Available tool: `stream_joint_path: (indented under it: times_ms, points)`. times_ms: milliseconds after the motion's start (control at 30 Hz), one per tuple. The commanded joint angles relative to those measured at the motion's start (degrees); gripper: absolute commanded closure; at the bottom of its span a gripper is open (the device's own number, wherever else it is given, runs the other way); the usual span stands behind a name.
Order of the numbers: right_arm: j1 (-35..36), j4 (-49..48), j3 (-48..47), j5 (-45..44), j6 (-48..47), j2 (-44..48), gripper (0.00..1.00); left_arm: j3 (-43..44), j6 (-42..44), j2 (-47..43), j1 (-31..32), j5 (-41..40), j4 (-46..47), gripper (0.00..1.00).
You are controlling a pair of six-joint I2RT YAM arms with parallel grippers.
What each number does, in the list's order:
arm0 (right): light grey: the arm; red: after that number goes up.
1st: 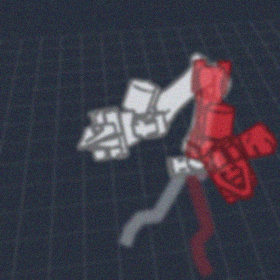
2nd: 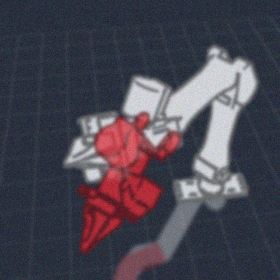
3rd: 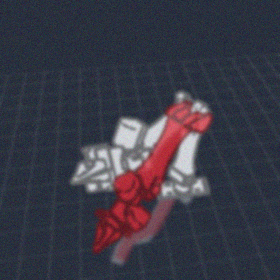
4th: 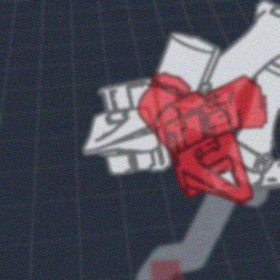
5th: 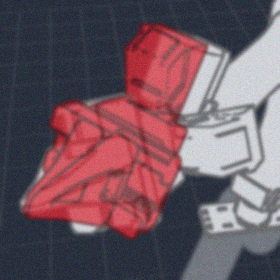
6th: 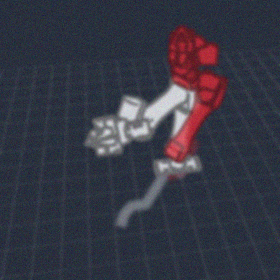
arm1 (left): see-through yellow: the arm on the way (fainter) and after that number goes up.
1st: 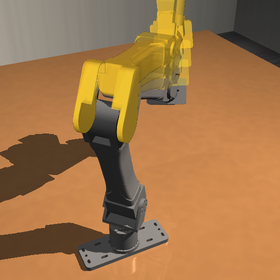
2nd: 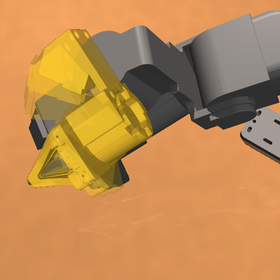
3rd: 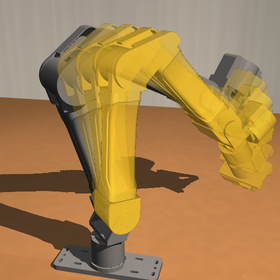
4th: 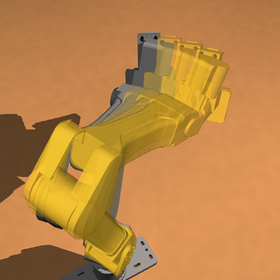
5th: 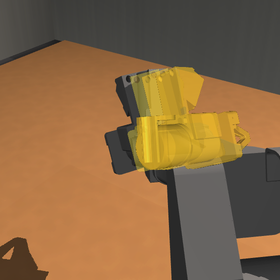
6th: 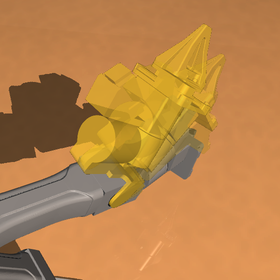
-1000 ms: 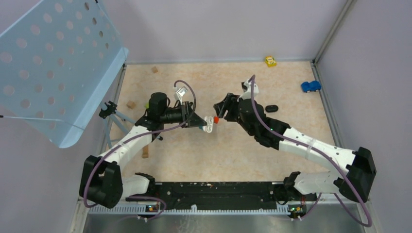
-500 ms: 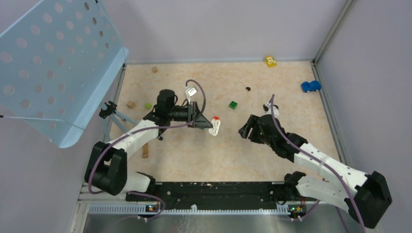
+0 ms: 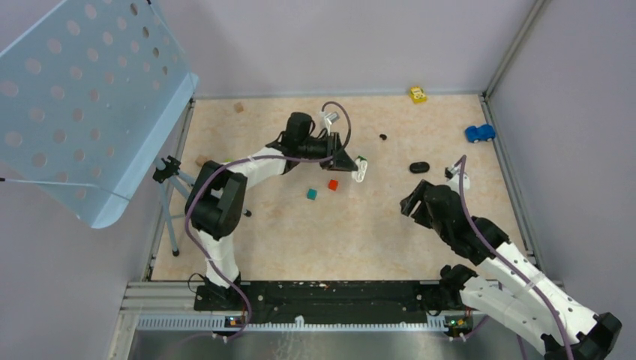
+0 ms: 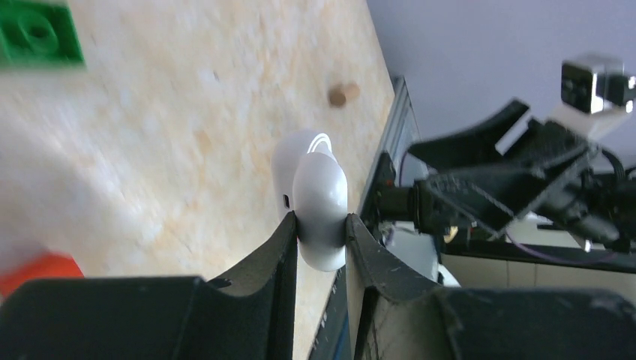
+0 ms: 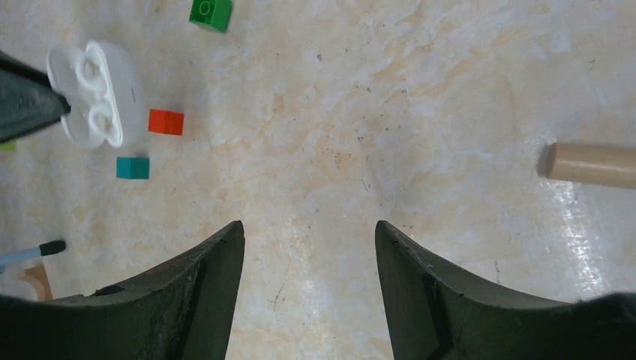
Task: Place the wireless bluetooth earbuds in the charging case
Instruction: Place the charging case with the earbuds at the center of the board.
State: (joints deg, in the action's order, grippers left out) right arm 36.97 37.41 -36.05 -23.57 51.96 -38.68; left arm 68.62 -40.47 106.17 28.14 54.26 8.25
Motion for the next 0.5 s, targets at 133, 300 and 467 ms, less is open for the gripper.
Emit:
stream_joint_path:
  times_ms: [133,300,467]
  points:
    - [-0.4,6.5,-4.2,-5.0,-0.4,2.4,0.37,23.6,2.6,15.9,-3.4,-5.9,-8.0,0.94]
    - [-0.4,4.9,-3.8,-4.7,-0.6,2.0,0.37,32.0,3.2,24.0,-6.5,-4.9,-10.6,0.93]
    - [-0.4,4.6,-5.2,-4.9,-2.3,-1.0,0.37,39.6,7.2,29.8,-9.0,-4.6,-17.6,0.92]
